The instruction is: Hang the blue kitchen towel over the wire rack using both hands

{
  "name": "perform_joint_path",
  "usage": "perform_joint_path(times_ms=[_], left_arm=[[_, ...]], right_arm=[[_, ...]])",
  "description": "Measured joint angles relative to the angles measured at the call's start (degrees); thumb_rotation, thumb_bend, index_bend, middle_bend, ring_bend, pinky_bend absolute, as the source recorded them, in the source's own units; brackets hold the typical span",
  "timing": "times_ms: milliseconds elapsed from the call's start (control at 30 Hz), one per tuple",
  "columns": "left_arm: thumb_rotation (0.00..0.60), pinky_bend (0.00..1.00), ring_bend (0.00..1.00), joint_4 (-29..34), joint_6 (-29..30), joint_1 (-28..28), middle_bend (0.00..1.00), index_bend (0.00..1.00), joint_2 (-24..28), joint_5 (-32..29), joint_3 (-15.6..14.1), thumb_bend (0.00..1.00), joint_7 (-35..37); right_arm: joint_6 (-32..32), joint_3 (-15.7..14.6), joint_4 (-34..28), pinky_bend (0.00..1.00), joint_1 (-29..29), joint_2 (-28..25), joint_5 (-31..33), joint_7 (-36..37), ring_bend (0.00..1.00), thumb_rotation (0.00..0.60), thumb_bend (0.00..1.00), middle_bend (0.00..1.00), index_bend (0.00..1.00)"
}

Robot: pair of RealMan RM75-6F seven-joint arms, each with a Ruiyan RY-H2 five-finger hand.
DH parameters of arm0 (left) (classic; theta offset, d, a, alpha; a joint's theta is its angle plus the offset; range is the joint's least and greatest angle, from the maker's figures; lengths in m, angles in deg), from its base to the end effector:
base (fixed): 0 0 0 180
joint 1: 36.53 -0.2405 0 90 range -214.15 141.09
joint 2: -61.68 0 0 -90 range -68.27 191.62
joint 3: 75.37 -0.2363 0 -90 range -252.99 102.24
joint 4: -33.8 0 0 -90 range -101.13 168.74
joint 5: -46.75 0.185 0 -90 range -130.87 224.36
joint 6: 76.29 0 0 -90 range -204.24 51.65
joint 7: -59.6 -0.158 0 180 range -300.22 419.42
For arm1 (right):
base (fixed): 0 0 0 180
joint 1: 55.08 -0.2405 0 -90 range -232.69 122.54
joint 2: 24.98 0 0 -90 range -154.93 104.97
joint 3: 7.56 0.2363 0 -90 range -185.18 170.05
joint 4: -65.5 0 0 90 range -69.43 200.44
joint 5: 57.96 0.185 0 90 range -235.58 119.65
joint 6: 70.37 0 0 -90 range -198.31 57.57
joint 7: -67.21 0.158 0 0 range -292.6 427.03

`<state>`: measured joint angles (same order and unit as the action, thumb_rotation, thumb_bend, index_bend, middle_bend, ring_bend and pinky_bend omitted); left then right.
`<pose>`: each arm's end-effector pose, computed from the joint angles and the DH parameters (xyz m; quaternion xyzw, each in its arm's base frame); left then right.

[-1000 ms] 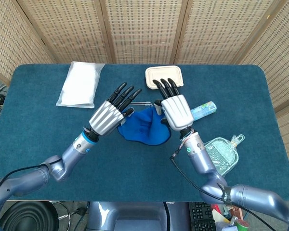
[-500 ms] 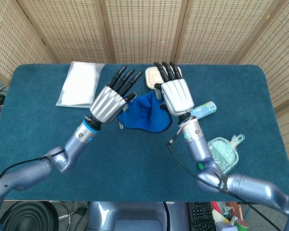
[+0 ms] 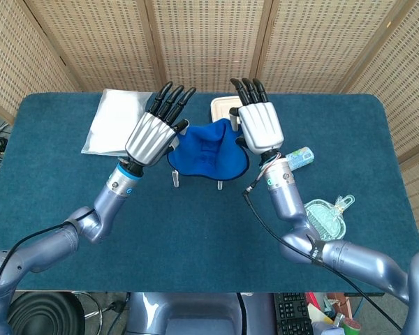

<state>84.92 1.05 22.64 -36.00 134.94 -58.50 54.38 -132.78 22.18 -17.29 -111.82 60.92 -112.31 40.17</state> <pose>-0.0156 0.4089 0.0751 -0.6638 -0.0403 -0.5908 0.4568 -0.0128 -0.4221 0.1088 0.6251 -0.2855 0.5279 0.4990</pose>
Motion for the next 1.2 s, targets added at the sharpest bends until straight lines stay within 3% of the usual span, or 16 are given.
perform_joint_path(times_ms=[667,1200], left_arm=[[0.6,0.0,0.0,-17.6,-2.91,-2.1,0.0,0.81,-7.56,-2.04,-3.62,0.42,14.37],[0.6,0.0,0.0,-26.95,-5.68,-3.36,0.0,0.81,-12.12,-2.87,-5.99,0.42,19.46]], right_arm=[[4.34,-4.97,15.56,0.0,0.41,5.95,-0.06,10.07,0.0,0.6,0.47,0.09,0.72],[7.47,-7.05,23.49,0.0,0.86,10.07,-2.06,15.68,0.0,0.6,0.47,0.09,0.72]])
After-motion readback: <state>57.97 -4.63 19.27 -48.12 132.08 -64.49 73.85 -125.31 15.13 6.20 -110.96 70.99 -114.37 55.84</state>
